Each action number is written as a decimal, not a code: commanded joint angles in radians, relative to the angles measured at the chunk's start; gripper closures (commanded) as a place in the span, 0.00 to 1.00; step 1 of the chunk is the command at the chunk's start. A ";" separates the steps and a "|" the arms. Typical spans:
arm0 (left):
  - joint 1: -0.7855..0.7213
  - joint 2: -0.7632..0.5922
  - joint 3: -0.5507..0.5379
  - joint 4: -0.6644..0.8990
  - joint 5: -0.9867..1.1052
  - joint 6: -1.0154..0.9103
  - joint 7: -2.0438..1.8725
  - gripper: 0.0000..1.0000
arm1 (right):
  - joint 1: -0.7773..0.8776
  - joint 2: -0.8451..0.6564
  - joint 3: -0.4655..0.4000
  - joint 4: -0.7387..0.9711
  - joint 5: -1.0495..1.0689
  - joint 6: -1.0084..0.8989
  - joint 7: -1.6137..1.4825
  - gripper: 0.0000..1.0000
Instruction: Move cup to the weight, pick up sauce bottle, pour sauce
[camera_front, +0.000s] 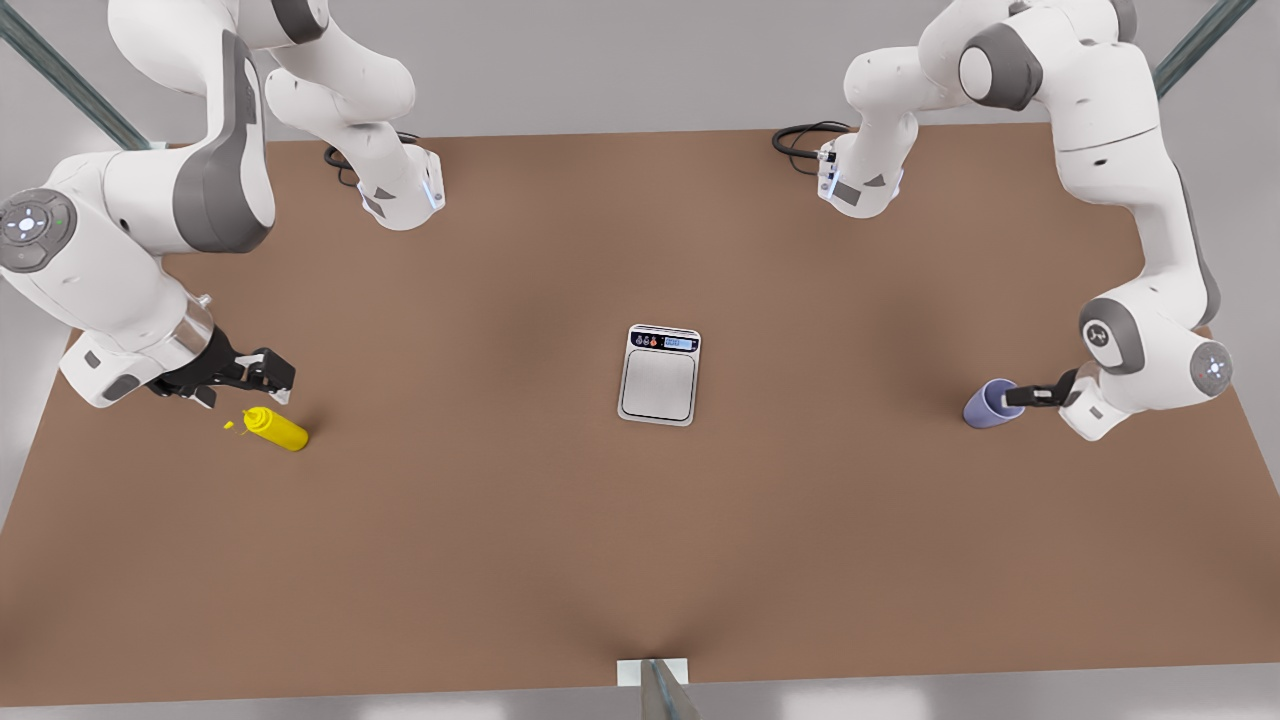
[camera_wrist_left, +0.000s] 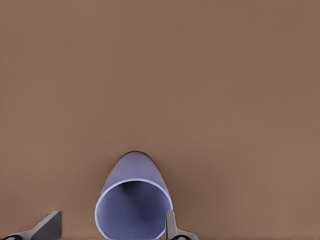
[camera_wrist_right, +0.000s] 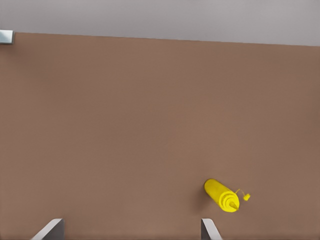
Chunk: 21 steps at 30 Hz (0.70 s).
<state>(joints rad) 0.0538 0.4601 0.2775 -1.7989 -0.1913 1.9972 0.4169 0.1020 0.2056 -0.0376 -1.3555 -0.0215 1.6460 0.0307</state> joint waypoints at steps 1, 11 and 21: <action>0.001 0.002 0.000 0.000 -0.007 0.000 0.000 0.00 | -0.001 0.000 -0.001 0.001 0.000 0.002 0.000 0.00; 0.008 0.029 0.000 0.001 -0.010 0.005 0.003 0.00 | -0.002 0.001 -0.002 0.001 0.000 0.002 0.000 0.00; 0.008 0.071 0.000 0.001 -0.023 0.015 0.002 0.00 | -0.007 0.003 -0.004 -0.001 0.000 0.000 0.002 0.00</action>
<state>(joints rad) 0.0613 0.5351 0.2762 -1.7978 -0.2073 2.0205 0.4196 0.0951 0.2087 -0.0414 -1.3561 -0.0211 1.6468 0.0322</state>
